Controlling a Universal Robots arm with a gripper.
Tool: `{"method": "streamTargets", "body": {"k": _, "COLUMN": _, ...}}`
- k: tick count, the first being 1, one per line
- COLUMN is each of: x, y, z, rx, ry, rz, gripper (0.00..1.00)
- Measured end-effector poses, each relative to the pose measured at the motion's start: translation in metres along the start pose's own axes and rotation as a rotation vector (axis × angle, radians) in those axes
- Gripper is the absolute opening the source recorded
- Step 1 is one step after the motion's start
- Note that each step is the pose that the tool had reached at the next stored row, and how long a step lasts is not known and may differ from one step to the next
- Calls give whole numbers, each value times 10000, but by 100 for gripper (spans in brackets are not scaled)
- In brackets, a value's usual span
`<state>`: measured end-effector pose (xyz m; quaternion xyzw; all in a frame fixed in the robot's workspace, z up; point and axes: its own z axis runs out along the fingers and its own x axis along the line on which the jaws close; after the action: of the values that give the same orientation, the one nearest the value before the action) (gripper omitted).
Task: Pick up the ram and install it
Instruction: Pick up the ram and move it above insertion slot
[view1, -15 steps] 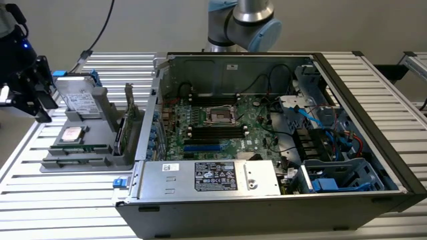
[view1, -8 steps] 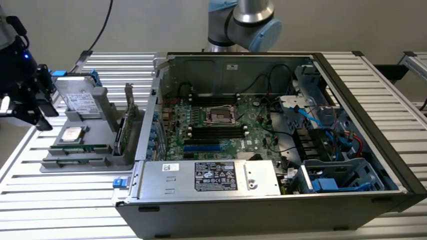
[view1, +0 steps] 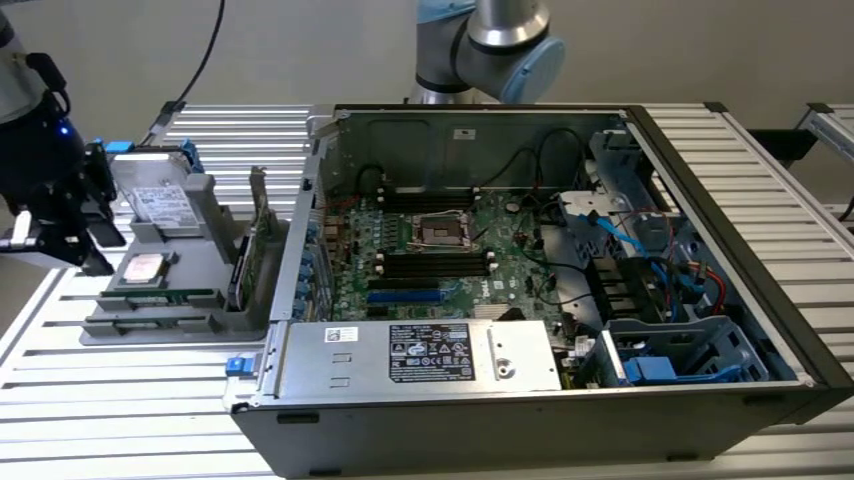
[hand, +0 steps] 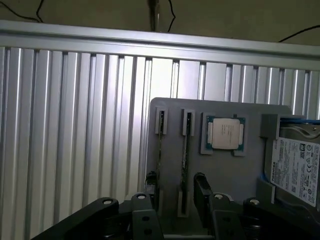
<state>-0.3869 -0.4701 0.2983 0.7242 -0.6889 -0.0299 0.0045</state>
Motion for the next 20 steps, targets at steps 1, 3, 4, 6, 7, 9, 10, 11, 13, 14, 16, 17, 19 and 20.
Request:
{"method": "streamTargets", "body": {"k": 1, "x": 5, "y": -12, "z": 16, "rx": 1, "ry": 0, "rz": -1, "gripper": 43}}
{"method": "streamTargets", "body": {"k": 3, "x": 13, "y": -31, "z": 52, "rx": -2, "ry": 1, "rz": -2, "gripper": 43}}
{"method": "streamTargets", "body": {"k": 4, "x": 17, "y": -38, "z": 69, "rx": -3, "ry": 2, "rz": -3, "gripper": 43}}
{"method": "streamTargets", "body": {"k": 6, "x": 23, "y": -54, "z": 103, "rx": -2, "ry": 1, "rz": -5, "gripper": 43}}
{"method": "streamTargets", "body": {"k": 7, "x": 25, "y": -65, "z": 122, "rx": -1, "ry": 1, "rz": -6, "gripper": 43}}
{"method": "streamTargets", "body": {"k": 9, "x": 29, "y": -84, "z": 157, "rx": -3, "ry": 2, "rz": -6, "gripper": 43}}
{"method": "streamTargets", "body": {"k": 10, "x": 30, "y": -93, "z": 174, "rx": -2, "ry": 2, "rz": -6, "gripper": 43}}
{"method": "streamTargets", "body": {"k": 11, "x": 31, "y": -98, "z": 192, "rx": -2, "ry": 1, "rz": -6, "gripper": 43}}
{"method": "streamTargets", "body": {"k": 13, "x": 32, "y": -105, "z": 229, "rx": -1, "ry": 1, "rz": -6, "gripper": 43}}
{"method": "streamTargets", "body": {"k": 14, "x": 34, "y": -109, "z": 248, "rx": -1, "ry": 1, "rz": -7, "gripper": 43}}
{"method": "streamTargets", "body": {"k": 16, "x": 35, "y": -114, "z": 284, "rx": -3, "ry": 2, "rz": -7, "gripper": 43}}
{"method": "streamTargets", "body": {"k": 17, "x": 36, "y": -118, "z": 301, "rx": -2, "ry": 1, "rz": -7, "gripper": 43}}
{"method": "streamTargets", "body": {"k": 19, "x": 38, "y": -125, "z": 337, "rx": -2, "ry": 1, "rz": -7, "gripper": 43}}
{"method": "streamTargets", "body": {"k": 20, "x": 39, "y": -128, "z": 355, "rx": -2, "ry": 1, "rz": -7, "gripper": 43}}
